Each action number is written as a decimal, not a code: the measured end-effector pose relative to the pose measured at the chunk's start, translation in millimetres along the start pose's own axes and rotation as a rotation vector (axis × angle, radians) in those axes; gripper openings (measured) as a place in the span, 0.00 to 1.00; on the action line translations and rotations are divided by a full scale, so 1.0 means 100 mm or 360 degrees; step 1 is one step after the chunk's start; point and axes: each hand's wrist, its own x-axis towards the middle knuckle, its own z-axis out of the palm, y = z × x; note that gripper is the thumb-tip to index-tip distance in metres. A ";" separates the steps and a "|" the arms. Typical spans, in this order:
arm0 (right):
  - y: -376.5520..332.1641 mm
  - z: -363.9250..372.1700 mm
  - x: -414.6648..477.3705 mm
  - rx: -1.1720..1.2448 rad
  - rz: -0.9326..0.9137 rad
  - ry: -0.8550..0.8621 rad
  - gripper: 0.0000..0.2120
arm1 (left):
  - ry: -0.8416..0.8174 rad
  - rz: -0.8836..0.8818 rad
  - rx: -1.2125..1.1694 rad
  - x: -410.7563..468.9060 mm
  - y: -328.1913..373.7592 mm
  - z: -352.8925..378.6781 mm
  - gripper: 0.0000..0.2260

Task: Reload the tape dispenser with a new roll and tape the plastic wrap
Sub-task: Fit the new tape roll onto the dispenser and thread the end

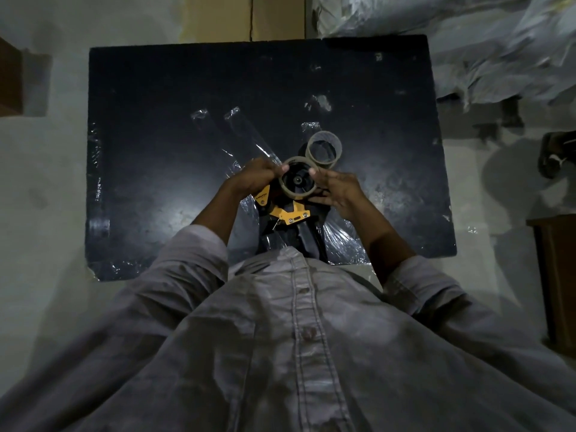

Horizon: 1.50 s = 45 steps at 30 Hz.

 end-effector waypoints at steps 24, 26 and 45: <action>-0.04 0.08 -0.09 0.0075 0.0112 0.0081 0.18 | -0.0053 -0.0033 -0.0003 0.08 0.02 -0.01 0.19; -0.04 0.08 -0.09 0.0066 0.0104 0.0087 0.18 | -0.0078 -0.0039 0.0013 0.11 0.03 -0.01 0.19; -0.17 0.51 0.39 -0.0942 -0.0394 0.0749 0.36 | 0.0604 -0.0294 0.0381 0.32 0.22 0.39 0.41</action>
